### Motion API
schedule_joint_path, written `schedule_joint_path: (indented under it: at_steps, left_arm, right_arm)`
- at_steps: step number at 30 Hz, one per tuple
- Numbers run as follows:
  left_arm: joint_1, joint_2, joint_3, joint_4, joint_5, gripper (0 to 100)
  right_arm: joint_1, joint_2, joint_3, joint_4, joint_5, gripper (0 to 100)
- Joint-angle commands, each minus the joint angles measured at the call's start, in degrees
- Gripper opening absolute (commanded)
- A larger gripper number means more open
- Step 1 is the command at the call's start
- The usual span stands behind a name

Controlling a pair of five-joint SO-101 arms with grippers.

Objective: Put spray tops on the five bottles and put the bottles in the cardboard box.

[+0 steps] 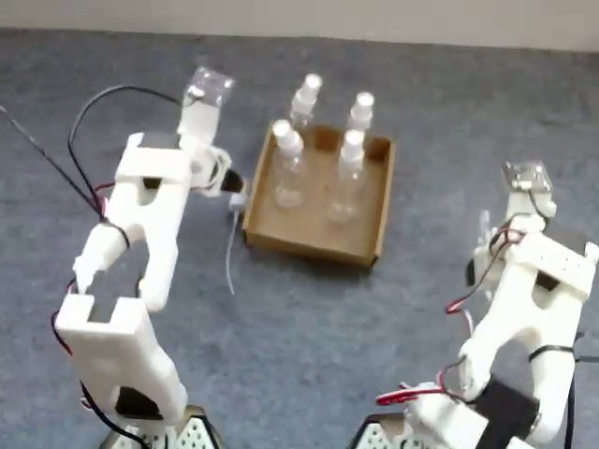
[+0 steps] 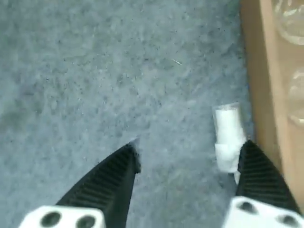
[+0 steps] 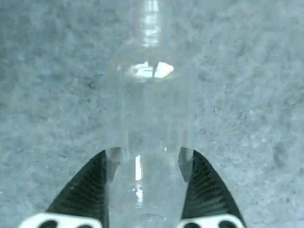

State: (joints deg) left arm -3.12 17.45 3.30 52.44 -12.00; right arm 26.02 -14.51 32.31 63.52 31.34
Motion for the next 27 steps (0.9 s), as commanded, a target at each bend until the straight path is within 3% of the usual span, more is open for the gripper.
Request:
schedule_joint_path:
  at_steps: [1, 13, 23, 27]
  left_arm:
    - [2.15, 2.42, -5.49, -0.97, 0.62, 28]
    - [2.86, 9.19, -6.29, -0.79, 0.18, 27]
    - [-1.89, 10.86, -6.02, -0.18, 0.18, 10]
    - [-2.95, 10.86, -8.31, 7.38, 0.09, 4]
  right_arm:
    - [0.57, 0.75, -0.13, -3.38, 0.62, 0.3]
    - [0.48, 4.26, -0.04, -3.74, 0.62, 0.8]
    - [0.92, 4.26, 0.04, -3.21, 0.53, 1.1]
    - [1.01, 4.35, 0.31, -3.12, 0.53, 1.1]
